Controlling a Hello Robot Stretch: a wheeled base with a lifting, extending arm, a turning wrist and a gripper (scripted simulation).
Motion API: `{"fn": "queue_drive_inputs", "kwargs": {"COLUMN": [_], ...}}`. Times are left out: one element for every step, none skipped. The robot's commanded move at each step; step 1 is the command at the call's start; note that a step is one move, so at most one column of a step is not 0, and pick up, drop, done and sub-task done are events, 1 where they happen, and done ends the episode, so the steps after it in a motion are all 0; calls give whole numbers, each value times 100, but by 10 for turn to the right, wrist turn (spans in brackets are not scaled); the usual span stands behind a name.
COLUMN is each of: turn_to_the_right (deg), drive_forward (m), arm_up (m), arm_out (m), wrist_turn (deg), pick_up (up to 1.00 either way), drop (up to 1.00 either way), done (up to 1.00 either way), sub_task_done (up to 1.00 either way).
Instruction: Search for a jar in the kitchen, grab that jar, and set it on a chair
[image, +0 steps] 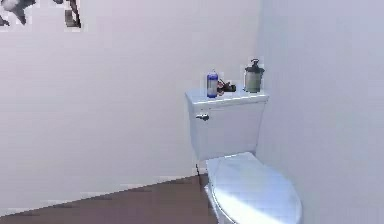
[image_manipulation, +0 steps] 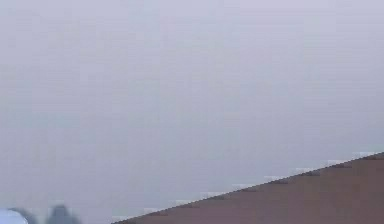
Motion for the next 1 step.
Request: {"fn": "queue_drive_inputs", "kwargs": {"turn_to_the_right": [-450], "drive_forward": [0], "arm_up": [0], "arm_out": [0], "wrist_turn": [0], "pick_up": [0], "drop": [0], "done": [0], "sub_task_done": [0]}}
